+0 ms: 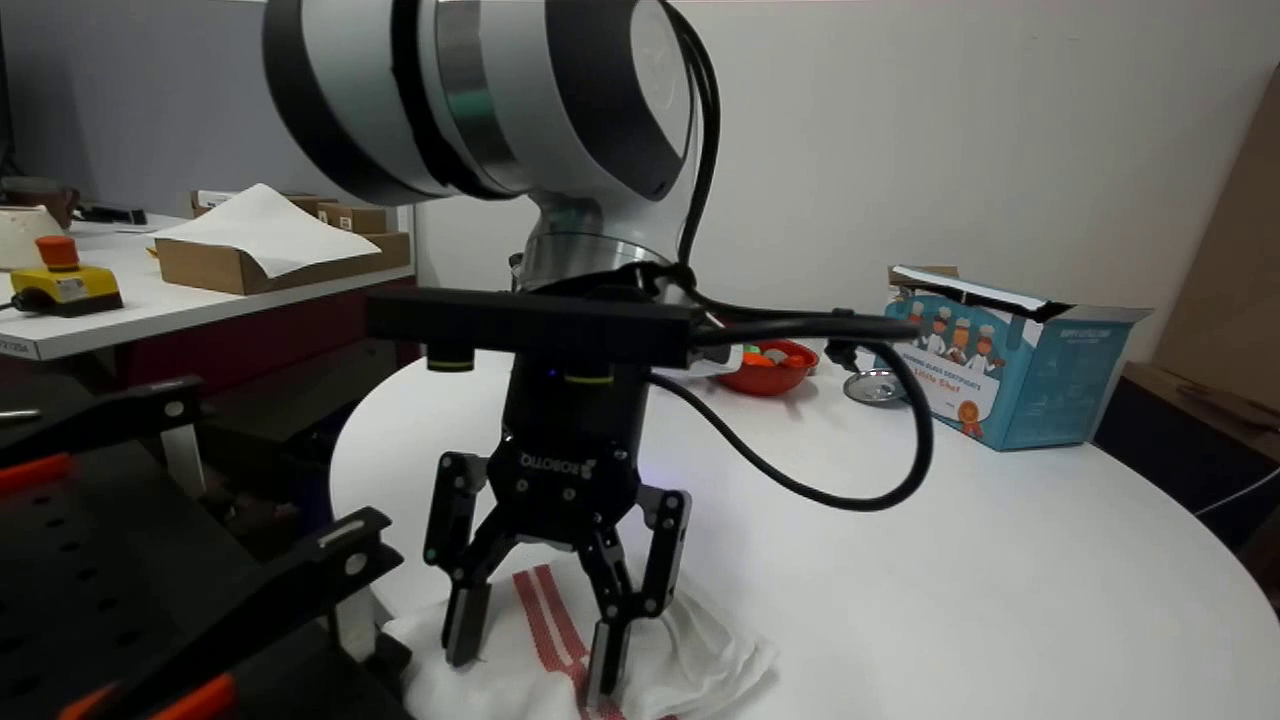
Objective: Wipe the table with the towel
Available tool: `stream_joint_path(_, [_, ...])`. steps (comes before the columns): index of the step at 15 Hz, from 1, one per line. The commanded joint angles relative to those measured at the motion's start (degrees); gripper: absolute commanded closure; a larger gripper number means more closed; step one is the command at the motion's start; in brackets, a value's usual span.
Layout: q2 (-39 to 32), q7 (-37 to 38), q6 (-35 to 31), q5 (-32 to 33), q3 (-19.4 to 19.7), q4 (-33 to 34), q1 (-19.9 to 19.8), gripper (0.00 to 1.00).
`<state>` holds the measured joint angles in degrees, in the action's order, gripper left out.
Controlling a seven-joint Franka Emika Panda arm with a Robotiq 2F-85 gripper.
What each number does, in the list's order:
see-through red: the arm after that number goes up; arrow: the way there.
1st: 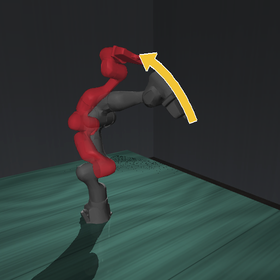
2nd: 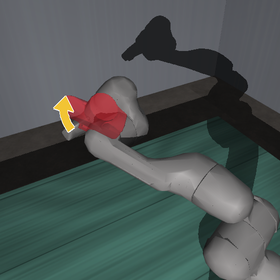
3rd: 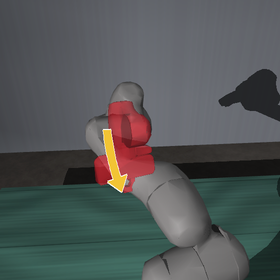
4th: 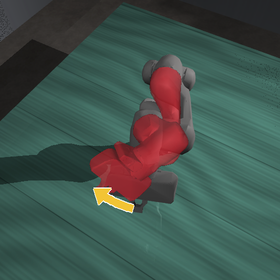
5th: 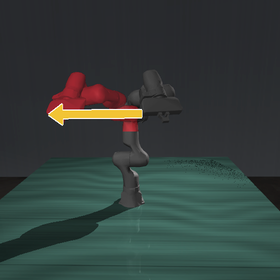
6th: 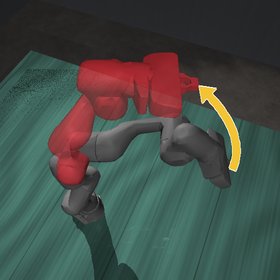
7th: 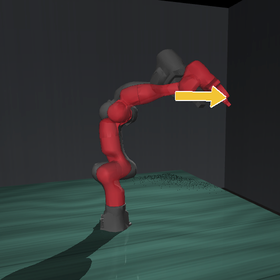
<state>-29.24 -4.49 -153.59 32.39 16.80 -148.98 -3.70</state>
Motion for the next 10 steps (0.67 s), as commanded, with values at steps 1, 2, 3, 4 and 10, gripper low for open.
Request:
stream_joint_path(1, [3.0,1.7,-0.8,-0.5,0.6,-2.3,0.6,0.00])
stream_joint_path(2, [3.3,2.0,-1.1,-0.8,0.5,-2.3,0.4,0.00])
stream_joint_path(3, [4.0,1.8,-0.8,-1.9,0.0,-2.1,-0.2,0.00])
stream_joint_path(4, [4.8,1.2,-0.7,-3.7,-0.8,-1.5,-1.1,0.00])
stream_joint_path(10, [11.9,-4.2,0.7,-20.4,-7.6,2.0,-6.9,0.00])
